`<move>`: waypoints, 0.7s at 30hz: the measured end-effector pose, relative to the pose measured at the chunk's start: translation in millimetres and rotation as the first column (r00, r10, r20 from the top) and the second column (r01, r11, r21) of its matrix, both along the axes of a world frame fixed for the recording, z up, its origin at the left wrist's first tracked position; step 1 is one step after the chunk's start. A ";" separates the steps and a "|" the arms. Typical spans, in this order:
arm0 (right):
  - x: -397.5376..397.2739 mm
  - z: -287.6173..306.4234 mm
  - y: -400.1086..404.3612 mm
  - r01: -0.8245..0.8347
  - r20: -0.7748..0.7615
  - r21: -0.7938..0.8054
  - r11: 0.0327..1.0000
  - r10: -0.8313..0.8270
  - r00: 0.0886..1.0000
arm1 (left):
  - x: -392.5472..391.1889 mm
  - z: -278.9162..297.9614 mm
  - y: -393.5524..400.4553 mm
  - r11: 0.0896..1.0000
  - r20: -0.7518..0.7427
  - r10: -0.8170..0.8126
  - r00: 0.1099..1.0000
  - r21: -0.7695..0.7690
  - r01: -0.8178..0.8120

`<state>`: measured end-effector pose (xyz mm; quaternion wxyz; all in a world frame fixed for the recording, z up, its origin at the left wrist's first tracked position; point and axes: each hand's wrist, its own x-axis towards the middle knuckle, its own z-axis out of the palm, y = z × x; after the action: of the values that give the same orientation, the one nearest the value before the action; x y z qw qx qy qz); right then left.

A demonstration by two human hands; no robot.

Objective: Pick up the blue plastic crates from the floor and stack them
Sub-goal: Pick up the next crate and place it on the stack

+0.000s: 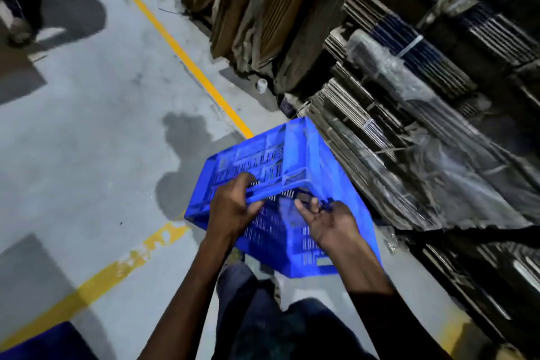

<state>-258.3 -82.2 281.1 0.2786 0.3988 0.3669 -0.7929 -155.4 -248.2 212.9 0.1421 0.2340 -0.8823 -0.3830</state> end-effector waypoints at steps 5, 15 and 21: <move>-20.8 54.1 -4.3 -0.077 -0.119 -0.028 0.997 0.073 0.990 | -4.4 60.0 7.0 0.985 -0.105 0.007 0.994 -0.171 -0.025; -63.1 59.0 34.4 -0.568 -0.236 0.284 0.773 0.630 0.740 | -4.6 139.2 62.3 0.909 -0.141 0.362 0.921 -0.166 -0.383; -81.2 10.8 80.9 -0.638 -0.176 0.536 0.553 0.812 0.556 | -9.9 180.6 125.2 0.744 -0.111 0.617 0.779 -0.240 -0.624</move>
<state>-339.5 -1.3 291.9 0.4144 0.0810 0.7079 -0.5662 -165.3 -123.0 393.4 0.3018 0.4880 -0.7952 -0.1961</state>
